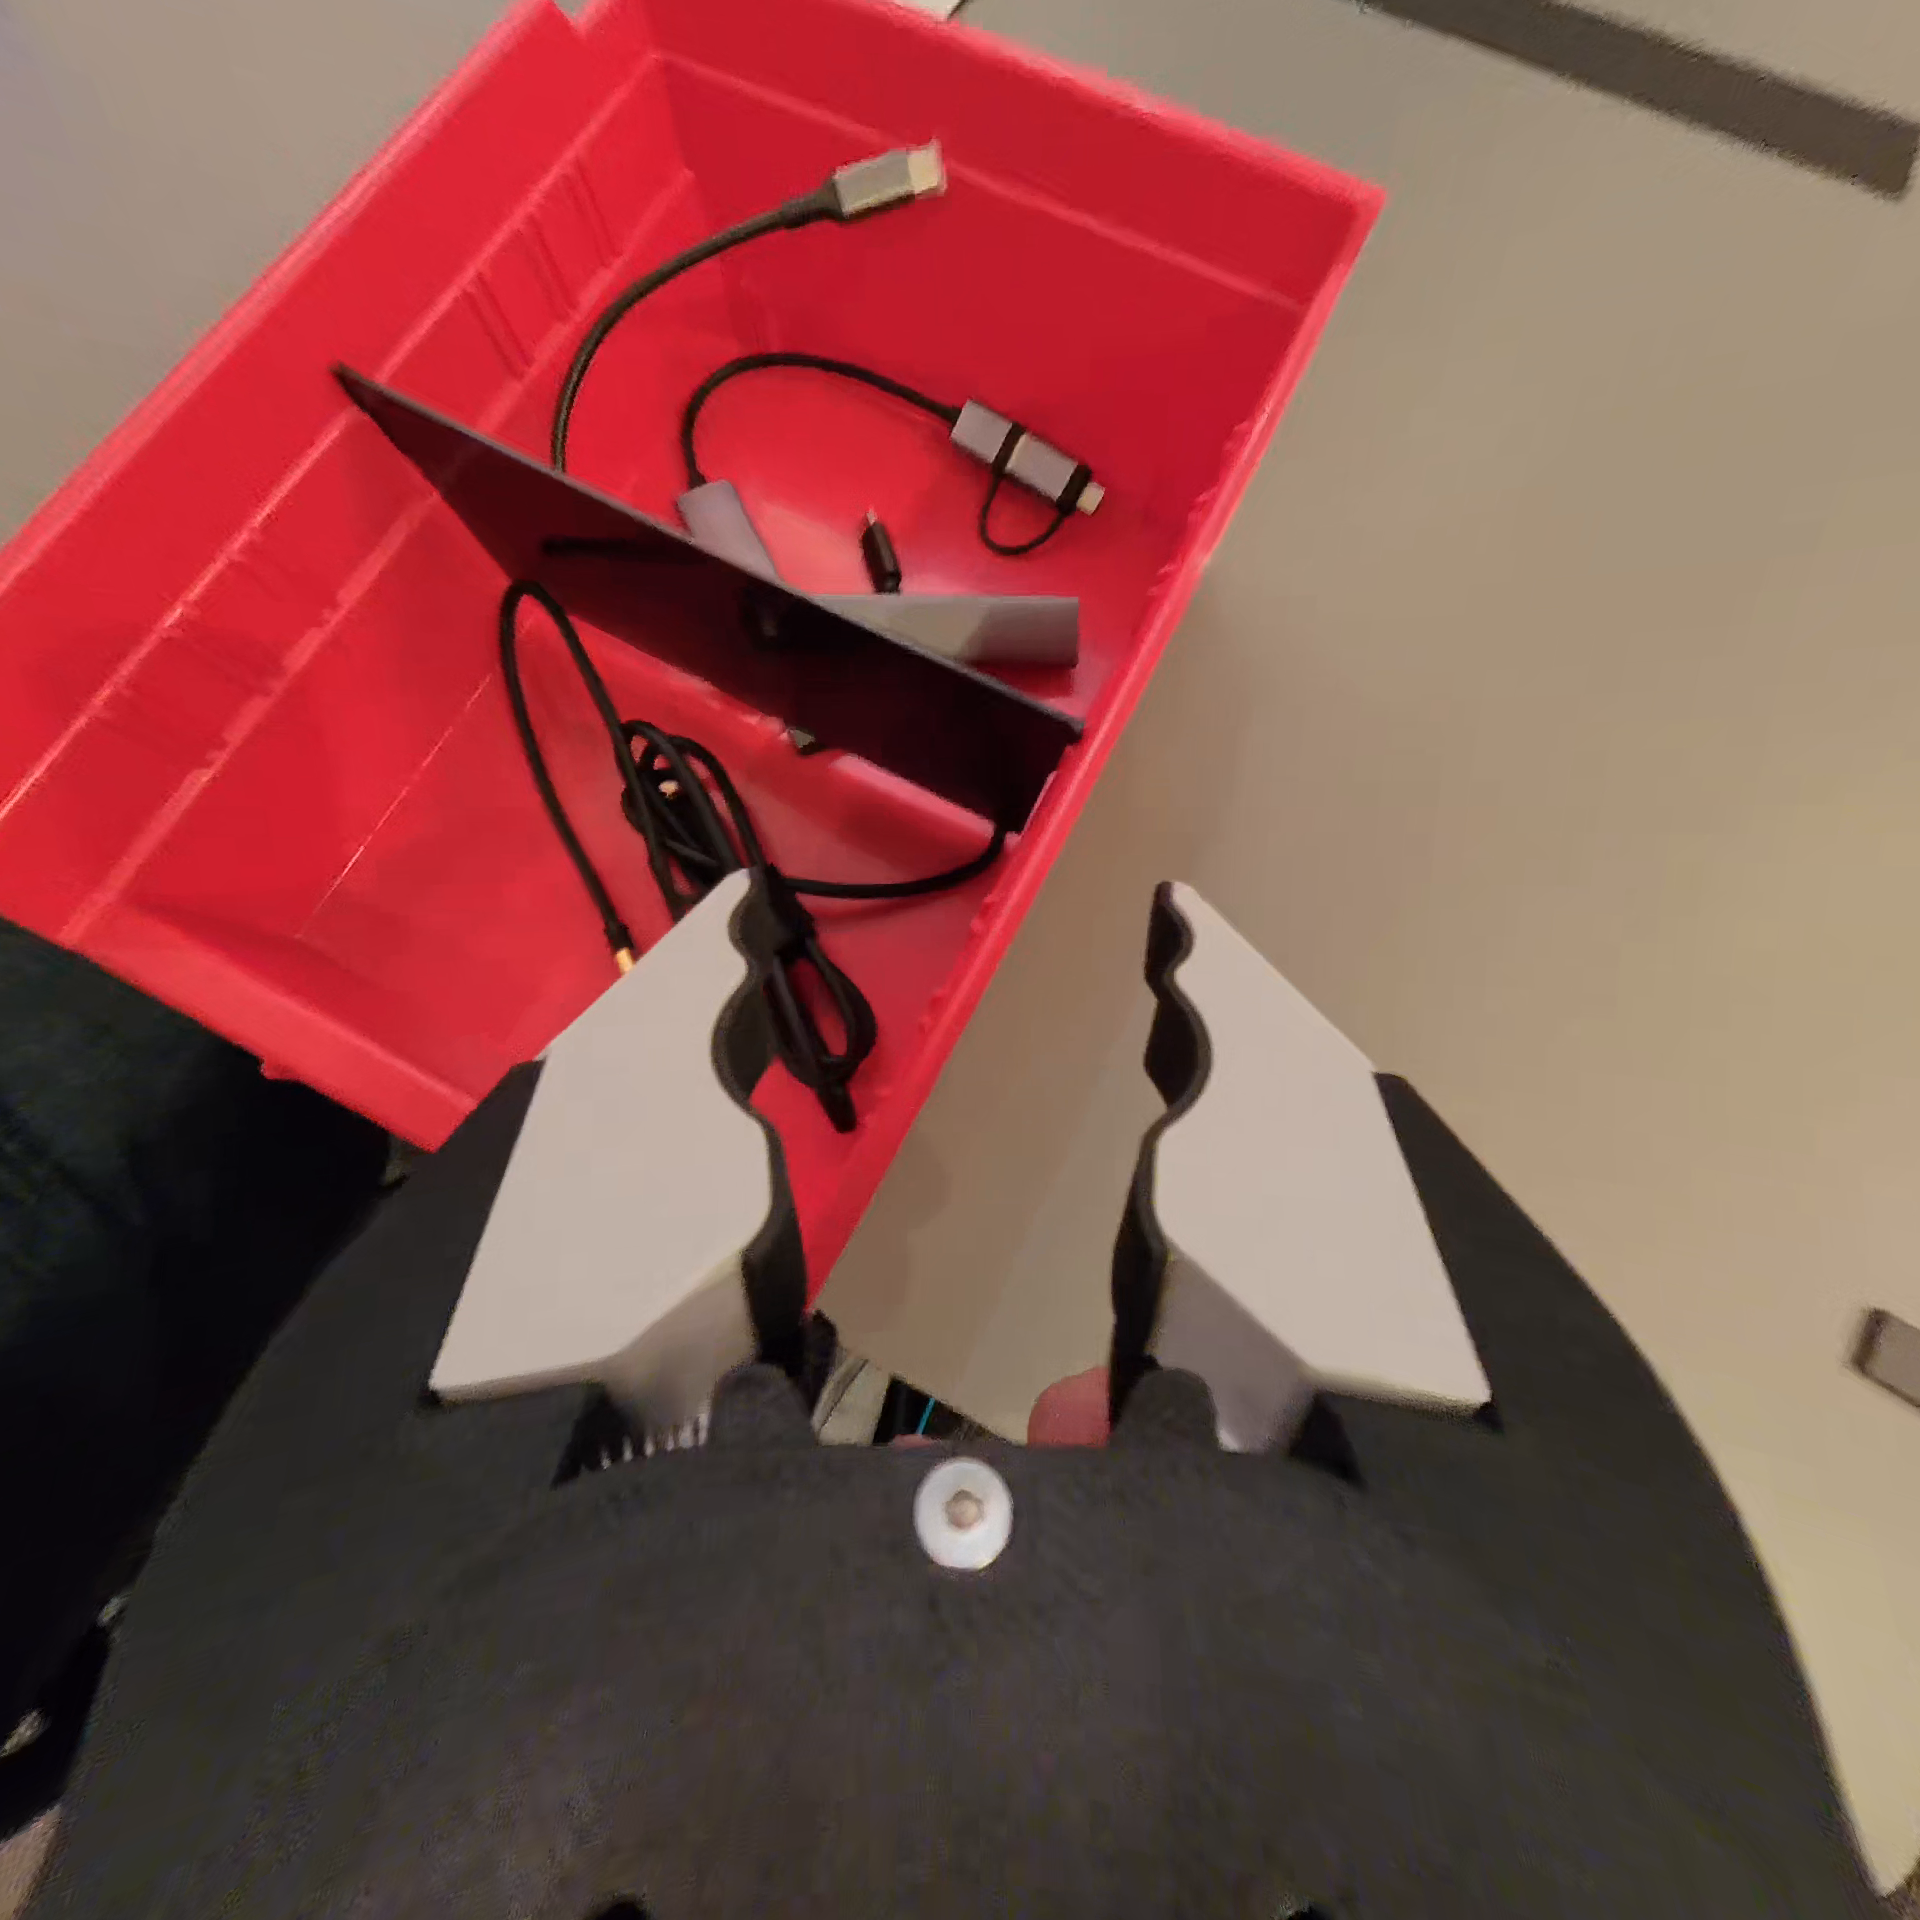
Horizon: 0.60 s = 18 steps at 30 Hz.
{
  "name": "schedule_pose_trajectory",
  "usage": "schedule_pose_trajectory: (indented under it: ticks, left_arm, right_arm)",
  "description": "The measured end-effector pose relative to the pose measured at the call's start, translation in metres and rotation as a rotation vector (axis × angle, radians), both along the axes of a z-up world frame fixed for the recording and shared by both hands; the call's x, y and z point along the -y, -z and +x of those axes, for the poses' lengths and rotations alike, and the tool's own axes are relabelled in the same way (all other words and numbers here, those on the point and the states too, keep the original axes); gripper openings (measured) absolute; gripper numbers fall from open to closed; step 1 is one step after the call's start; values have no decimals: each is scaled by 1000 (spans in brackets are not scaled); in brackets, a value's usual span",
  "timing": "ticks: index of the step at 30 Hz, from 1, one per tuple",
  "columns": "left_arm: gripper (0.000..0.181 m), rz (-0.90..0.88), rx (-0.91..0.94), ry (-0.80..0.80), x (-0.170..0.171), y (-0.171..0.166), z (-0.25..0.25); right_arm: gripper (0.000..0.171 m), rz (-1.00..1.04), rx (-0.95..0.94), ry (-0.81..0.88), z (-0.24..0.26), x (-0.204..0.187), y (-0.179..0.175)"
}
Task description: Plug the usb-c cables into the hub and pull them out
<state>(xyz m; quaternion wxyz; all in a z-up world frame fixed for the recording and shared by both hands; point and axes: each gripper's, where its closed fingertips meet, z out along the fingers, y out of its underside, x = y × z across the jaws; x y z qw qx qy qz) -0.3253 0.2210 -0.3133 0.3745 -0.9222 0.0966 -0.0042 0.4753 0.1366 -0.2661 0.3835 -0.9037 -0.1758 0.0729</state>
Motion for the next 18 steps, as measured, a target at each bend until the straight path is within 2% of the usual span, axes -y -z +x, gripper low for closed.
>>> schedule_pose_trajectory:
  ticks: [4,8,10,18]
  left_arm:
    - [5,21,55,0,-1,0,2]
    - [5,29,80,3,-3,-1,5]
    - [4,40,107,-1,-4,-1,7]
    - [4,88,213,26,-10,-5,27]
  right_arm:
    - [62,-54,12,2,-11,5,16]
    - [46,-53,66,51,-11,1,32]
    - [28,-27,66,97,-4,-3,31]
    - [9,50,78,148,0,-18,30]
